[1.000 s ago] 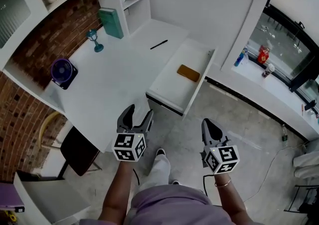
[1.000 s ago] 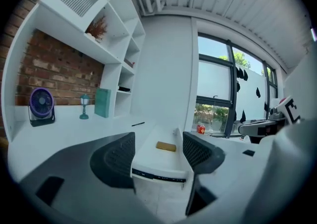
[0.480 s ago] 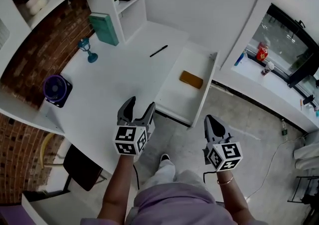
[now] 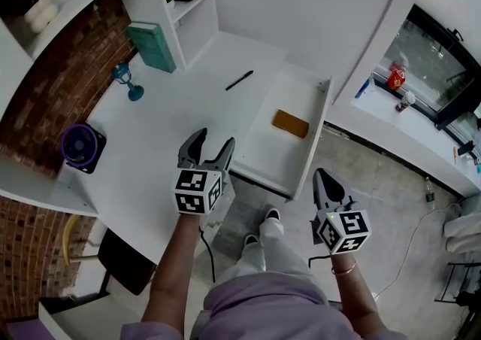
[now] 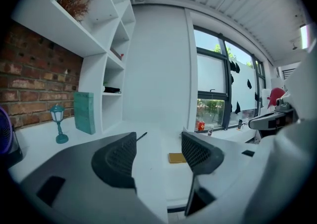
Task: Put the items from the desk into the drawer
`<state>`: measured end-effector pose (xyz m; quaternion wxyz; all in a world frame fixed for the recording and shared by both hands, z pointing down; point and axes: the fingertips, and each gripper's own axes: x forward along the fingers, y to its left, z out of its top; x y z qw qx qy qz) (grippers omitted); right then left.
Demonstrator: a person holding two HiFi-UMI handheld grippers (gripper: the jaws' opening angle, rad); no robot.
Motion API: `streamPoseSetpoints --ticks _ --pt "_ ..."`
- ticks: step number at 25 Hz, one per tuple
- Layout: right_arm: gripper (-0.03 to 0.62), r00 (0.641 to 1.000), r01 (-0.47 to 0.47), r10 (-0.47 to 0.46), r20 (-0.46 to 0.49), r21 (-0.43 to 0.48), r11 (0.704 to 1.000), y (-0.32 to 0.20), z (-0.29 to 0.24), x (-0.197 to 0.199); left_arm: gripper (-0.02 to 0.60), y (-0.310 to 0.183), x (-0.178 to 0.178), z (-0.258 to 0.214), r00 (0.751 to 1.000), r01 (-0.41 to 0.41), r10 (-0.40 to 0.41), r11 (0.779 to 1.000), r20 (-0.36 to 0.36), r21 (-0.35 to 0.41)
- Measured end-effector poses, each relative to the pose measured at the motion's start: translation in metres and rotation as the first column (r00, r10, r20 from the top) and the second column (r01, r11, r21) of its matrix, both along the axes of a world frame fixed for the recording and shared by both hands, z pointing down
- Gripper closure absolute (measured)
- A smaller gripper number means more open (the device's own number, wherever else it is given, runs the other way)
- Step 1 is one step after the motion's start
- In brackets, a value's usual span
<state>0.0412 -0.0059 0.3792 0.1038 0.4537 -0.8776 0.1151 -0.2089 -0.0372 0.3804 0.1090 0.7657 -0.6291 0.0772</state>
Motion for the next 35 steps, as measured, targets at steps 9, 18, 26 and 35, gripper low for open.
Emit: streamPoseSetpoints --ticks 9,18,26,35 --pt "0.590 0.999 0.022 -0.022 0.024 -0.011 1.000 -0.059 0.009 -0.010 0.333 -0.071 -0.011 0.016 0.999 -0.014 0.016 0.999 0.047 -0.043" --pt "0.589 0.999 0.043 -0.042 0.019 -0.054 0.998 -0.120 0.026 -0.014 0.345 -0.147 -0.025 0.038 0.993 -0.012 0.023 0.995 0.117 -0.099" --pt "0.590 0.999 0.052 -0.051 0.017 -0.098 0.994 -0.161 0.044 -0.016 0.367 -0.204 -0.031 0.070 0.986 -0.019 0.049 0.983 0.162 -0.182" --pt "0.589 0.999 0.037 -0.037 0.002 -0.158 0.987 -0.191 0.070 -0.004 0.374 -0.250 -0.036 0.117 0.981 -0.012 0.066 0.960 0.185 -0.278"
